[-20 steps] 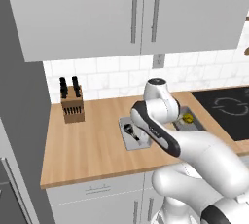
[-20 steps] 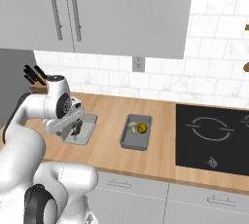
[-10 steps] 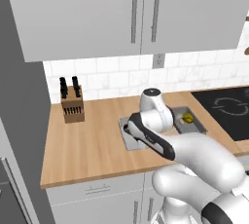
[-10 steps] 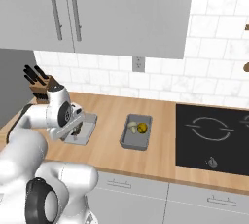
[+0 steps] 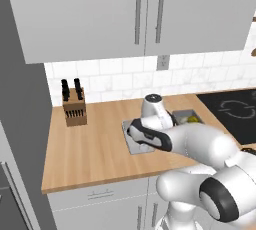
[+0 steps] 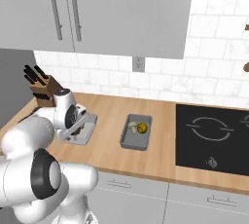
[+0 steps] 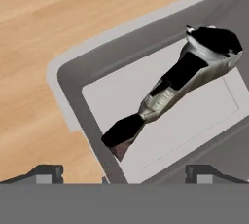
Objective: Take the meat container that has the fish and place it on the second highest rack of the freezer. Then take the vegetable container that has the lemon and mushroom and place it on the highest rack of the freezer.
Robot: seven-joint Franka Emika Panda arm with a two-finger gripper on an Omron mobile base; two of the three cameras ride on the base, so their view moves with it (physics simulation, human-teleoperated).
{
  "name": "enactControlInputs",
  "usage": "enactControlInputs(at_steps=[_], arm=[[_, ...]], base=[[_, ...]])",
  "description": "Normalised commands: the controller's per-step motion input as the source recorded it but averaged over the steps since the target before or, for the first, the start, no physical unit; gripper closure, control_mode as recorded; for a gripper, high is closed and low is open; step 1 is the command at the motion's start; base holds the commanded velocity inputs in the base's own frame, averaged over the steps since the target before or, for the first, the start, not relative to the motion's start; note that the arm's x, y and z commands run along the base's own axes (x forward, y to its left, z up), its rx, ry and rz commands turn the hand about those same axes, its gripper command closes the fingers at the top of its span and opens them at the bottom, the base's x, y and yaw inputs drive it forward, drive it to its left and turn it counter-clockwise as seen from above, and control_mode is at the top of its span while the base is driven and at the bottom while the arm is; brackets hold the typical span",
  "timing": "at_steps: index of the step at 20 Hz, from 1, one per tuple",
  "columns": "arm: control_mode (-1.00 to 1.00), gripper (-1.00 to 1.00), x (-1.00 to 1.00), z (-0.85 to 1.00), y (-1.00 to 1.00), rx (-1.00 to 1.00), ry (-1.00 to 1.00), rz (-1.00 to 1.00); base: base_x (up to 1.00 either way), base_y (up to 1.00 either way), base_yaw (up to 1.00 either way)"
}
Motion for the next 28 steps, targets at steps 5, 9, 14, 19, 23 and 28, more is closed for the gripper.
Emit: enactControlInputs(at_steps=[5, 9, 14, 19, 23, 28], arm=[[-1.00, -1.00, 0.10, -0.34, 0.00, 0.00, 0.00, 0.00], [-1.00, -1.00, 0.02, -0.38, 0.00, 0.00, 0.00, 0.00], [-1.00, 1.00, 0.03, -0.06, 0.00, 0.00, 0.00, 0.00], [-1.00, 1.00, -0.05, 0.14, 0.00, 0.00, -0.07, 0.19], [-1.00, 1.00, -0.35, 0.70, -0.04, -0.01, -0.15, 0.30], [-1.00, 1.00, -0.44, 0.85, -0.36, -0.03, -0.15, 0.33]], base=[[0.00, 0.00, 0.00], [0.00, 0.00, 0.00], [0.00, 0.00, 0.00], [0.00, 0.00, 0.00], [0.00, 0.00, 0.00], [0.00, 0.00, 0.00]])
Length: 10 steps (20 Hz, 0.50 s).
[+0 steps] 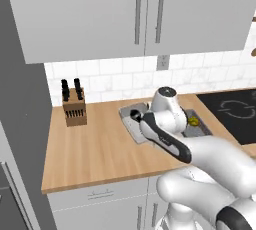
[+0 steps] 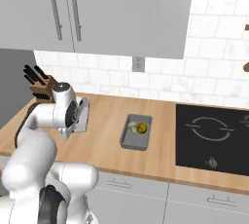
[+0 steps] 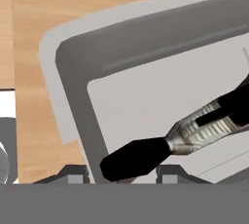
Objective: Take the meat container that has the fish and place it on the second highest rack of the freezer. Then take the vegetable container that has the lemon and mushroom and place it on the highest rack of the freezer.
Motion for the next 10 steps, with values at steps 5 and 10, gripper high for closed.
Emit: enactControlInputs(at_steps=[5, 10], arm=[[-1.00, 1.00, -0.76, 0.48, -0.52, -0.03, -0.12, 0.08], [-1.00, 1.00, -0.72, 0.78, -0.21, 0.00, -0.09, -0.03]], base=[[0.00, 0.00, 0.00], [0.00, 0.00, 0.00]])
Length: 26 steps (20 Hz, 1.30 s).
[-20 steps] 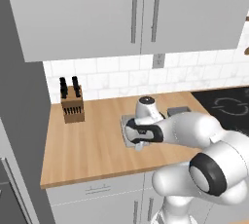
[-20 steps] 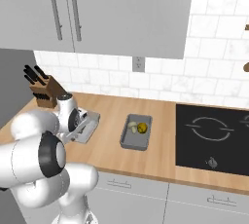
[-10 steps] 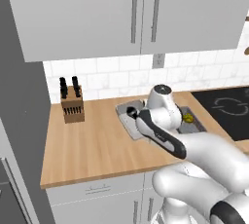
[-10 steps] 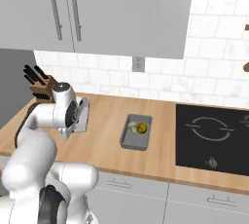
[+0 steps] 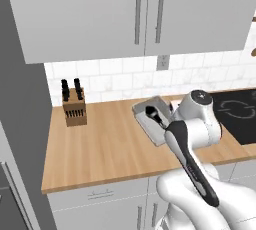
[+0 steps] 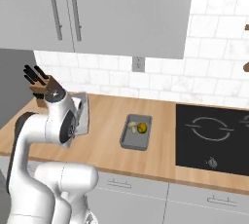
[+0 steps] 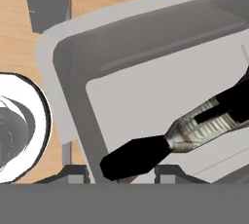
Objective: Take the meat container that has the fish and place it on the second highest rack of the freezer. Then take the vegetable container that has the lemon and mushroom and place it on the highest rack of the freezer.
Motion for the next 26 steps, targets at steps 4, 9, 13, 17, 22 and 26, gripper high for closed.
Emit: enactControlInputs(at_steps=[4, 9, 13, 17, 22, 26], arm=[[-1.00, 1.00, -0.70, 0.93, 0.00, 0.01, -0.14, -0.14], [-1.00, 1.00, -0.56, 0.63, 0.00, 0.02, -0.13, -0.16], [1.00, 1.00, -0.14, 0.00, 0.00, 0.01, 0.00, -0.02], [1.00, 1.00, 0.00, 0.00, 0.00, 0.00, 0.00, 0.00], [1.00, 1.00, 0.00, 0.00, 0.00, 0.00, 0.00, 0.00], [1.00, 1.00, 0.00, 0.00, 0.00, 0.00, 0.00, 0.00]], base=[[0.00, 0.00, 0.00], [0.00, 0.00, 0.00], [-0.36, -0.13, 0.00], [-0.79, -0.03, 0.00], [-0.82, 0.66, 0.11], [-0.29, 1.00, 0.13]])
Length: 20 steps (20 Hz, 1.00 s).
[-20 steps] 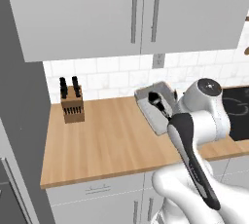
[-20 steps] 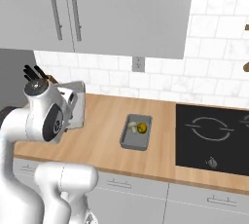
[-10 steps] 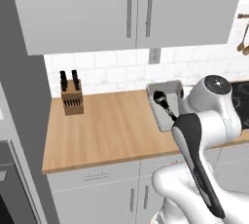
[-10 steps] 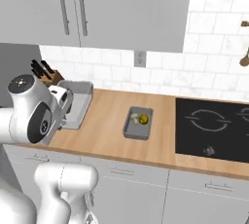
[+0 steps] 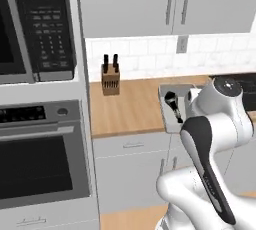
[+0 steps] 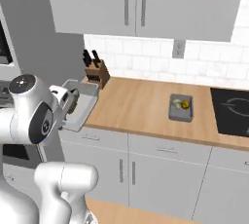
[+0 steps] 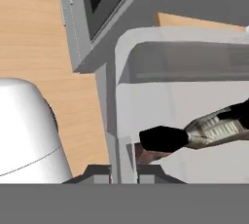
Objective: Take the meat container that has the fish and place it on the second highest rack of the freezer. Then take the vegetable container that has the lemon and mushroom and place it on the highest rack of the freezer.
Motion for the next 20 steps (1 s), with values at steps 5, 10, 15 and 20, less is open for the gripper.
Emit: enactControlInputs(at_steps=[5, 10, 15, 20], arm=[[1.00, 1.00, 0.00, 0.00, 0.00, 0.00, 0.00, 0.00], [1.00, 1.00, 0.00, 0.00, 0.00, 0.00, 0.00, 0.00], [1.00, 1.00, 0.00, 0.00, 0.00, 0.00, 0.00, 0.00], [1.00, 1.00, 0.00, 0.00, 0.00, 0.00, 0.00, 0.00]], base=[[-0.45, 0.88, 0.15], [-0.98, 0.64, 0.22], [-0.31, 0.96, 0.31], [0.15, 1.00, 0.25]])
